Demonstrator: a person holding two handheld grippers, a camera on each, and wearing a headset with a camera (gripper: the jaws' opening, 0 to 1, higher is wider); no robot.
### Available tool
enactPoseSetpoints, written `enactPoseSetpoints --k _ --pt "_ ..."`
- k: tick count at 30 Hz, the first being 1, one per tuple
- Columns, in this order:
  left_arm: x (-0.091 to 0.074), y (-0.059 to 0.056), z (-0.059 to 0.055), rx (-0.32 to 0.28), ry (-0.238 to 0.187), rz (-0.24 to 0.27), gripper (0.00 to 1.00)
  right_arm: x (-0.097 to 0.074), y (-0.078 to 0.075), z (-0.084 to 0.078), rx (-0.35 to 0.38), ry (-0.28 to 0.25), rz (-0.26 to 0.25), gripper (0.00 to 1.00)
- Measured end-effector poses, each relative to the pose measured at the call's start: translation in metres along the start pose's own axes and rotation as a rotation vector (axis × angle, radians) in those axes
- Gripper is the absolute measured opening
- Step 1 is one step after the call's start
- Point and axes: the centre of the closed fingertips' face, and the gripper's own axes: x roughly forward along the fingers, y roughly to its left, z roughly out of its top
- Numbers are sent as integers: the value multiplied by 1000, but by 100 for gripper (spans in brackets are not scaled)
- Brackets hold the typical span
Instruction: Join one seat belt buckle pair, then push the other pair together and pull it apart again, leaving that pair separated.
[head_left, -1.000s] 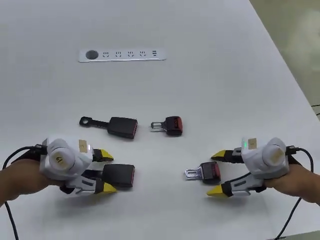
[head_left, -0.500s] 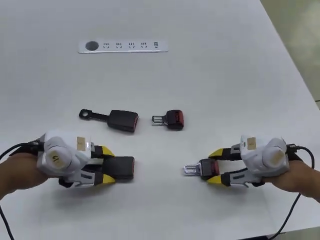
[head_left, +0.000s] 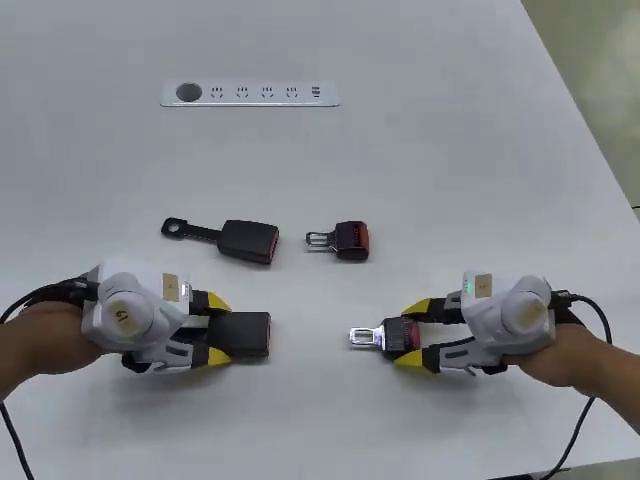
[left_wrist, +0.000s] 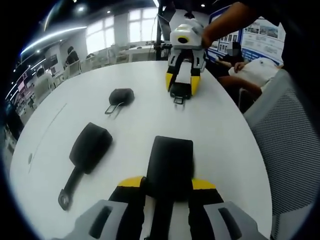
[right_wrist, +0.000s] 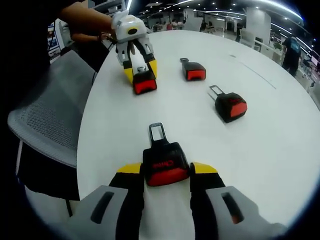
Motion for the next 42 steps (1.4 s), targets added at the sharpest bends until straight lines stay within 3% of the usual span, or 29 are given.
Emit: enactPoseSetpoints --k 5,8,19,28,42 --pt "0 0 0 -14 10 12 34 17 0 9 -7 -14 -5 34" --pt "1 1 0 -18 22 16 34 27 7 17 -10 -33 0 34" --pt "2 1 1 -12 52 19 34 48 8 36 -23 -58 8 34" --pt "2 1 0 -4 70 7 34 75 25 63 -27 -94 44 34" --pt "2 3 -3 7 66 3 34 79 24 67 -52 -98 67 33"
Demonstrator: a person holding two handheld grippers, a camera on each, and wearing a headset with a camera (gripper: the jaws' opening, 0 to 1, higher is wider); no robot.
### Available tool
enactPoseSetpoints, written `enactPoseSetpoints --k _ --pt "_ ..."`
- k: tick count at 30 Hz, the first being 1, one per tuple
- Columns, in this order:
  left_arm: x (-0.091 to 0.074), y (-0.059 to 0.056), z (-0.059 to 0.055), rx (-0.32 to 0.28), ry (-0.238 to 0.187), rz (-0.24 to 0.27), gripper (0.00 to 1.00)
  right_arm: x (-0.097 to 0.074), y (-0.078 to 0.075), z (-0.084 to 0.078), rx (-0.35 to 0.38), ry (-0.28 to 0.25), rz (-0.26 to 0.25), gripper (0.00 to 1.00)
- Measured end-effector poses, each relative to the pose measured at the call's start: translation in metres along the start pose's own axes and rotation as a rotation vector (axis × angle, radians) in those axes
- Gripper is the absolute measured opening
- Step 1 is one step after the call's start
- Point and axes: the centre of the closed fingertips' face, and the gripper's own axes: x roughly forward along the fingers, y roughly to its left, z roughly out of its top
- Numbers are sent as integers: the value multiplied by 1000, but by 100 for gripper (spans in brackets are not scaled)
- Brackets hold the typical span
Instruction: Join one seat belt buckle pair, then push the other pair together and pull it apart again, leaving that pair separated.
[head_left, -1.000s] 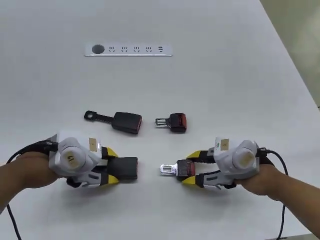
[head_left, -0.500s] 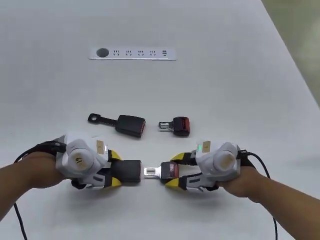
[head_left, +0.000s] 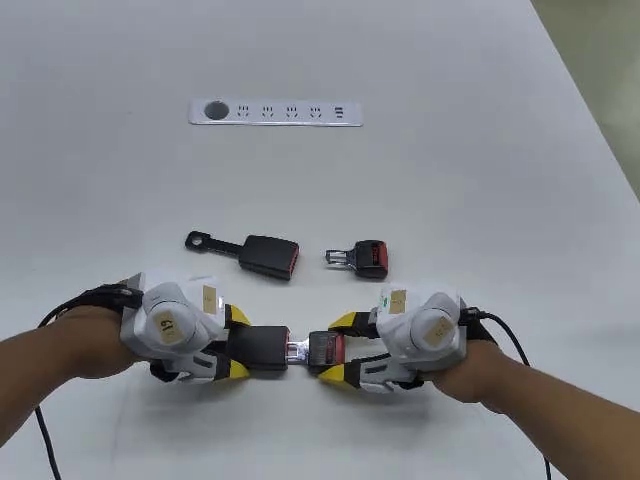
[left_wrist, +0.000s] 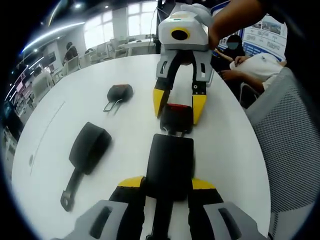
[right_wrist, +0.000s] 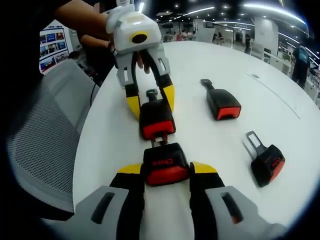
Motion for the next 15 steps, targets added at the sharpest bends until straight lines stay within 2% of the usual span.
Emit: enactPoseSetpoints --k 5,15 --pt "0 0 -1 14 8 -13 34 1 -2 2 -20 8 13 33" --pt "1 1 -2 22 16 -17 33 3 -2 11 -16 -12 17 33"
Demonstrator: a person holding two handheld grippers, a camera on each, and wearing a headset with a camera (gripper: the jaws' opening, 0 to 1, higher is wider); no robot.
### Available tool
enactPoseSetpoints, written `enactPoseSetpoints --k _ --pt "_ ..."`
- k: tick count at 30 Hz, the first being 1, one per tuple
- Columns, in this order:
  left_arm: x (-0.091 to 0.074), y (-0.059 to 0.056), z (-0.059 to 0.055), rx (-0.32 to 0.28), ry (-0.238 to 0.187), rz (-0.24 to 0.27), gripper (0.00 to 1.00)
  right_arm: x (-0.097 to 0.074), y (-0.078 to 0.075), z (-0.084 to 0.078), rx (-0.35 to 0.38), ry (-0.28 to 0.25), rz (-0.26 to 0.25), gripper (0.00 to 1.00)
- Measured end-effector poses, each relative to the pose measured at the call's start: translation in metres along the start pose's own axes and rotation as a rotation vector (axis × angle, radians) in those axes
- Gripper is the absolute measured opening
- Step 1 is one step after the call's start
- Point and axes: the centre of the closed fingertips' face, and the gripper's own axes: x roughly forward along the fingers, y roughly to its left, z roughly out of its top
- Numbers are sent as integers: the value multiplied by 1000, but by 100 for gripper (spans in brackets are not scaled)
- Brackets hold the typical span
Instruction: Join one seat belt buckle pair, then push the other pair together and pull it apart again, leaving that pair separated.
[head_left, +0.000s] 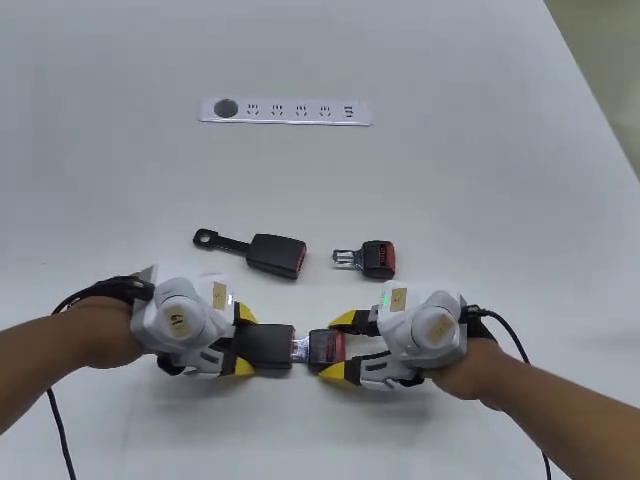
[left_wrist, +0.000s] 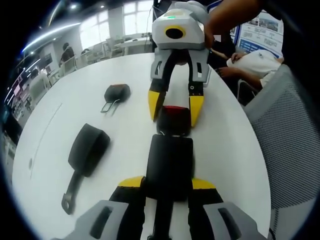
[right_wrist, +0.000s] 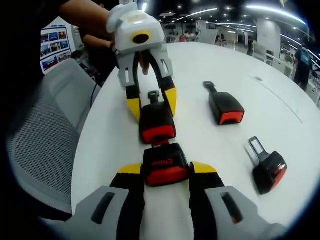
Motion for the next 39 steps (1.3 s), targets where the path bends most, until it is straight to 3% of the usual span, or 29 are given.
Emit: enactPoseSetpoints --k 19,39 --pt "-1 -3 0 21 16 -21 33 11 1 13 -2 -13 -1 33" --pt "-3 -1 -2 30 -15 -35 33 8 0 9 -20 8 0 33"
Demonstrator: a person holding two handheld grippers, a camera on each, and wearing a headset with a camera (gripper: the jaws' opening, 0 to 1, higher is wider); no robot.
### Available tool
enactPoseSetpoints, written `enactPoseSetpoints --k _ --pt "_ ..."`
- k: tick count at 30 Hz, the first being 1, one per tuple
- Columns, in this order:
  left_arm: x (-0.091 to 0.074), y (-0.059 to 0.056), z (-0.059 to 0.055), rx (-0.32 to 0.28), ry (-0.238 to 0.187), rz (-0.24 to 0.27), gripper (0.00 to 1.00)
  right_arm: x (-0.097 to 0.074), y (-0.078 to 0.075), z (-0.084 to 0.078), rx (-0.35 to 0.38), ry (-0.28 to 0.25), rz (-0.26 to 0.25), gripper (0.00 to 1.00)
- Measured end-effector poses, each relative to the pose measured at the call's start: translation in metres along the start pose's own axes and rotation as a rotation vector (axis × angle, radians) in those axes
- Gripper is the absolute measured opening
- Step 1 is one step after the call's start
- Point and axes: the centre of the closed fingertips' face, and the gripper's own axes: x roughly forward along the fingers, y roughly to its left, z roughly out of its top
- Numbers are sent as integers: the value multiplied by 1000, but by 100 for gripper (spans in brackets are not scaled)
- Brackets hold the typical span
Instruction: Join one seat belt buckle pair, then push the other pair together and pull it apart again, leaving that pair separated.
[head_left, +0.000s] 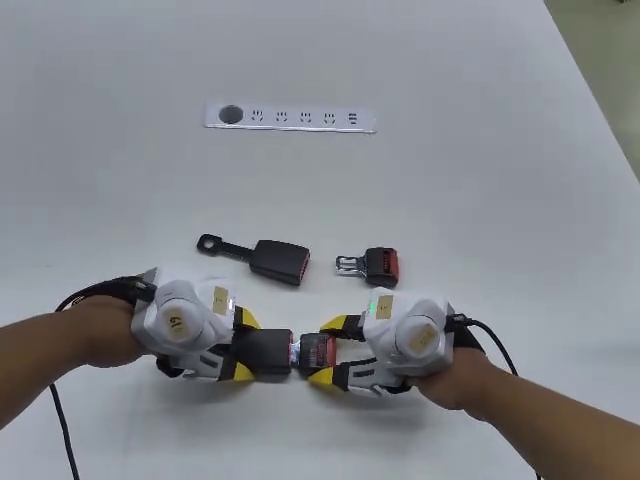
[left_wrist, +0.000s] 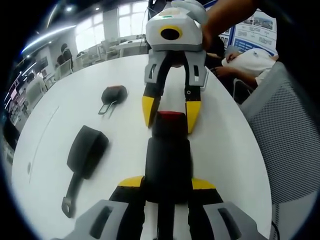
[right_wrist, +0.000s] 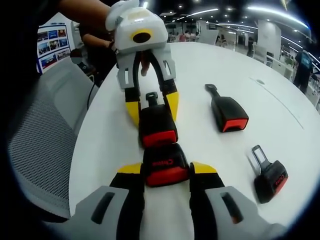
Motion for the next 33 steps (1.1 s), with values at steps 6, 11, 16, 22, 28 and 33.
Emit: enactPoseSetpoints --k 6,11,16,22,28,33 --pt "-2 1 1 -9 -43 -10 33 -1 -1 -2 -22 7 2 33" --pt "-2 0 1 21 -49 -5 33 -2 -2 -2 -33 0 -4 33" --pt "-4 0 2 25 -56 -4 33 -3 -3 -4 -48 -9 8 33" --pt "-5 -1 4 -7 -88 -21 33 -3 -3 -4 -59 -24 10 32" --pt "-5 -1 4 -5 -102 -29 33 -2 -2 -3 -58 -29 8 32" --pt "-5 -2 5 -1 -105 -37 33 -1 -1 -3 -54 -36 9 32"
